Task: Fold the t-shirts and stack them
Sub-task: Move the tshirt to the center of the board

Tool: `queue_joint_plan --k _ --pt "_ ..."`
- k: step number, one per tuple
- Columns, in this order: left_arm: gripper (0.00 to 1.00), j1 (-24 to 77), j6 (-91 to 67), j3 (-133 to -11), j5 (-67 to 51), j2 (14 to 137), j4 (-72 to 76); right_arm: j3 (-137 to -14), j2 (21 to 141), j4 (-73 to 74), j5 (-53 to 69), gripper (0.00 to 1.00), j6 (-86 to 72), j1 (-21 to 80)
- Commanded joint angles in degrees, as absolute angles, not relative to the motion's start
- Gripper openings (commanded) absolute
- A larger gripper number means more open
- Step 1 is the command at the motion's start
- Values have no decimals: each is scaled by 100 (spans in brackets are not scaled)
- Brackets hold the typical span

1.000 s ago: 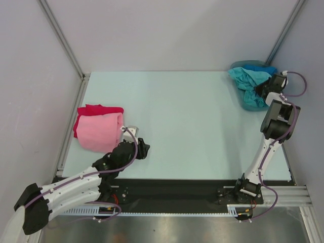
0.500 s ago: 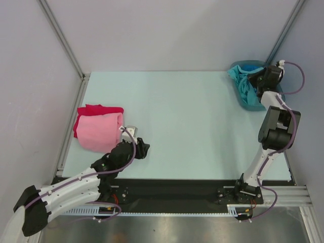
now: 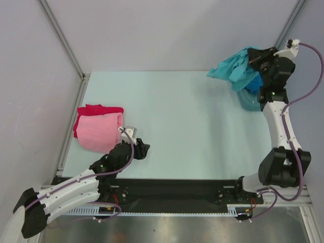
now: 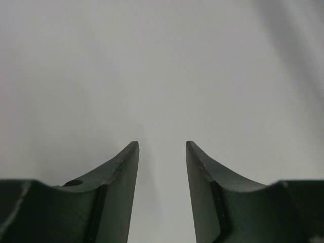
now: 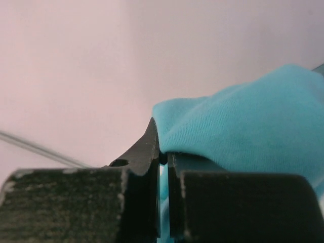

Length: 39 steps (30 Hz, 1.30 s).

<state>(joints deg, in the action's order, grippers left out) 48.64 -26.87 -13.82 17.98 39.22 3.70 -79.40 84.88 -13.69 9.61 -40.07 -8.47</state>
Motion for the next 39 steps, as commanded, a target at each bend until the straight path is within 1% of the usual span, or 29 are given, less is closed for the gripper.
queue_joint_plan --k 1,4,6,7,8,9,11,15,18,19,21,22,23,24,26,28,33,36,39 --pt "48 4896 -2619 -1389 1740 3937 510 -7419 7709 -1802 880 0 -4183 -319" --pt "48 4896 -2619 -1389 1749 3990 527 -6761 7068 -1618 634 0 -4307 200" --pt "48 4896 -2610 -1397 1749 3999 527 -6174 6665 -1443 388 0 -4315 876" --pt "48 4896 -2610 -1397 1758 3999 527 -5935 6566 -1450 282 0 -4298 1123" --pt "48 4896 -2602 -1406 1758 3999 536 -5759 6487 -1354 72 0 -4280 1673" --pt "48 4904 -2610 -1406 1758 4016 536 -5435 6443 -1310 1 0 -4193 1914" --pt "48 4896 -2619 -1406 1758 4017 545 -5178 6337 -1187 -481 0 -4140 2588" --pt "48 4896 -2610 -1406 1758 4043 545 -4703 6337 -1073 -642 0 -4157 3232" --pt "48 4896 -2610 -1406 1758 4061 554 -4623 6398 -941 -633 0 -4096 3462" --pt "48 4896 -2602 -1406 1758 4069 554 -4614 6416 -993 -389 0 -4035 3480" --pt "48 4896 -2610 -1415 1758 4087 562 -4745 6679 -1072 -63 0 -4034 3507" --pt "48 4896 -2610 -1415 1767 4096 571 -5007 6836 -1090 652 0 -3999 3533" --pt "48 4896 -2610 -1415 1767 4104 571 -5184 7195 -1012 807 0 -3921 3620" --pt "48 4896 -2610 -1424 1767 4122 580 -5342 7311 -915 774 0 -3824 4013" --pt "48 4896 -2602 -1433 1775 4157 580 -5817 7540 -730 458 0 -3474 4332" --pt "48 4896 -2619 -1441 1793 4166 580 -6186 7935 -624 448 0 -3472 4561" --pt "48 4896 -2628 -1424 1819 4122 554 -7414 8892 -589 843 0 -3638 4684" --pt "48 4896 -2637 -1415 1837 4104 545 -7891 9175 -510 712 0 -3543 4720" --pt "48 4896 -2637 -1406 1828 4061 536 -8103 9325 -334 580 0 -3393 4589"
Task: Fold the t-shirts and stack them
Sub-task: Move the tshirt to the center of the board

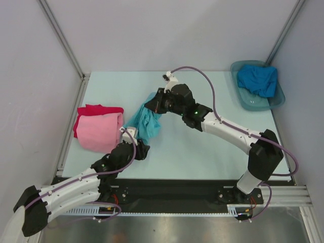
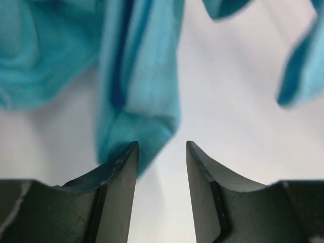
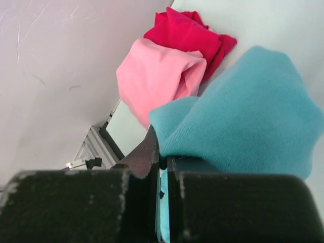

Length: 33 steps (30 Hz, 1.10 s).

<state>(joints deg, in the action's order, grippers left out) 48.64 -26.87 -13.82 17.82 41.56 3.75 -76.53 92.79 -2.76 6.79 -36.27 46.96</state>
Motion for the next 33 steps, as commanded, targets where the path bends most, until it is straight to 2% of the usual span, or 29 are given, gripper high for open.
queue_joint_plan --k 1,9,16,17,18,19,21,22,24,25,33 --pt "48 4896 -2637 -1406 1828 4052 536 -8112 9421 -325 658 0 -3366 4501" --pt "48 4896 -2628 -1415 1819 4061 536 -7077 9870 -299 642 0 -3375 3596" --pt "49 4896 -2637 -1415 1819 4087 536 -6004 9563 -335 80 2 -3516 3139" --pt "49 4896 -2645 -1424 1819 4087 536 -5959 9528 -290 44 8 -3507 3094" --pt "49 4896 -2646 -1424 1819 4096 536 -5933 9493 -203 0 18 -3489 3042" --pt "49 4896 -2637 -1424 1819 4104 536 -5941 9414 -37 -174 38 -3454 3006" --pt "49 4896 -2645 -1433 1819 4122 536 -5924 9308 156 -324 62 -3410 2918" --pt "49 4896 -2637 -1433 1819 4122 536 -5915 9186 236 -447 79 -3358 2892" --pt "49 4896 -2646 -1424 1828 4122 545 -5906 9036 229 -475 94 -3340 2822" --pt "49 4896 -2646 -1424 1828 4122 545 -5906 8879 185 -466 100 -3305 2804" --pt "49 4896 -2663 -1424 1863 4122 536 -5898 8174 430 -439 100 -3322 2839"
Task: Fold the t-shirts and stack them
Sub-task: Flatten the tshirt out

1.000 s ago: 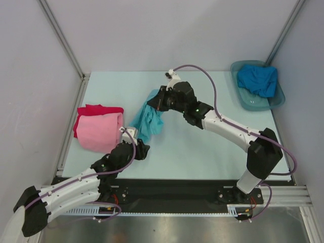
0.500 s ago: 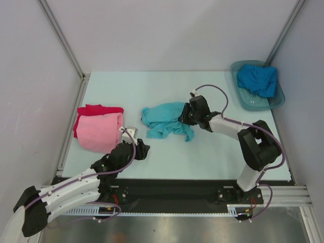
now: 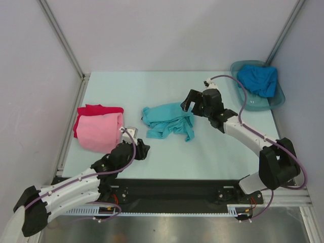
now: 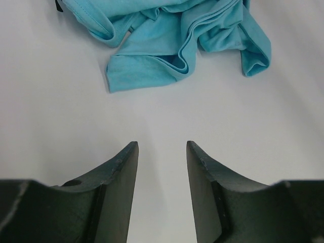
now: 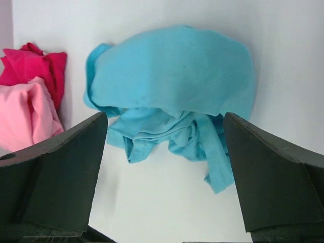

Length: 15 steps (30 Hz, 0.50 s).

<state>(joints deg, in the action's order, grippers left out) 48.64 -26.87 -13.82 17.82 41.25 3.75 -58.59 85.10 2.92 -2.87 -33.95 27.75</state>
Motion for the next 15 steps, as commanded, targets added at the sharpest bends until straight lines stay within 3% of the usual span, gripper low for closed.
queue_joint_plan --k 1,6,15 --pt "49 4896 -2663 -1424 1863 4113 536 -5819 8087 509 -492 100 -3322 2900" --pt "49 4896 -2663 -1433 1854 4148 545 -4845 7288 448 -720 100 -3462 2953" --pt "50 4896 -2689 -1433 1872 4175 527 -3482 6917 265 -835 100 -3533 2786"
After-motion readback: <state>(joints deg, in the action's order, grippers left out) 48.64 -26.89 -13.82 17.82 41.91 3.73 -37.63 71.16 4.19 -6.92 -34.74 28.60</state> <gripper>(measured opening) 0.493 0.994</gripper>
